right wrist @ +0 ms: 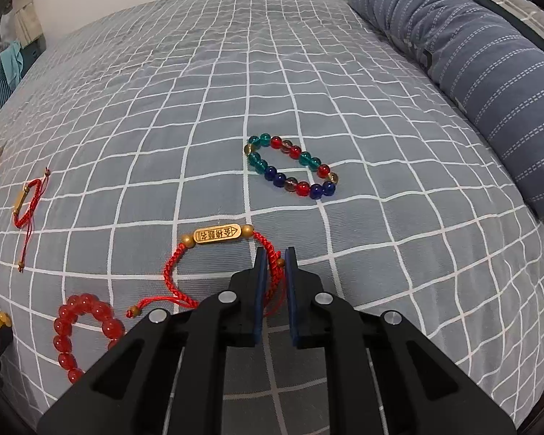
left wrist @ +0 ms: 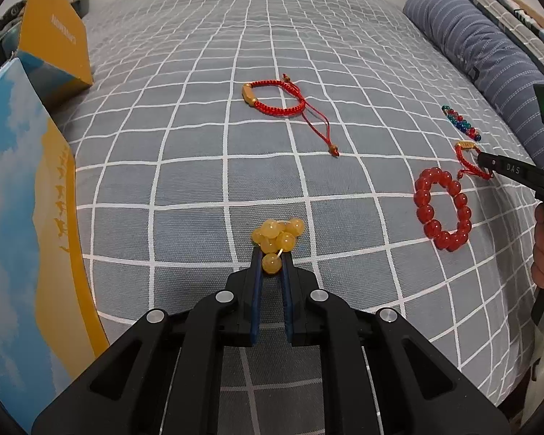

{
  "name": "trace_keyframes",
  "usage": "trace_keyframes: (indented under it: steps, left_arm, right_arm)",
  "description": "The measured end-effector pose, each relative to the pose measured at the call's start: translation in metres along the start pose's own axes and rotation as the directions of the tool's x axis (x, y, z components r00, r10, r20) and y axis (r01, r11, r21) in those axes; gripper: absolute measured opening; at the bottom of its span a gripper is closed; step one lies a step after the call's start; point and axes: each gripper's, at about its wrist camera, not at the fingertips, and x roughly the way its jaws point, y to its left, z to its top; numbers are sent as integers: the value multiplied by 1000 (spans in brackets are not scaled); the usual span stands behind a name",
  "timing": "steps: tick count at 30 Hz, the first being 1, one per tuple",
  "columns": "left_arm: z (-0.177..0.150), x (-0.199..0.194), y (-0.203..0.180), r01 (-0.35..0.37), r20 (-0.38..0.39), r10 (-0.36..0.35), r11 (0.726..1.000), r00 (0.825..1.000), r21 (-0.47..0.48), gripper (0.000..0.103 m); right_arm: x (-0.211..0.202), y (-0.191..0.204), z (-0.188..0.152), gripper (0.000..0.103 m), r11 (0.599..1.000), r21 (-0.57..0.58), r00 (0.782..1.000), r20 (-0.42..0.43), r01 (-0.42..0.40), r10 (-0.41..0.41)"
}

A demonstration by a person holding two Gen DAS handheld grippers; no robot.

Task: Organize jewelry
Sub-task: 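Grasp yellow amber bead bracelet with left tool while right tool grasps red cord bracelet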

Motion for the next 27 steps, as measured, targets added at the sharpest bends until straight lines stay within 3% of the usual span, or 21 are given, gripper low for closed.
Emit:
trace_keyframes:
  steps: [27]
  left_arm:
    - [9,-27,-5,9,6,-9,1000,1000,-4,9]
  right_arm:
    - [-40,5,15,10,999,10,998,56,-36,35]
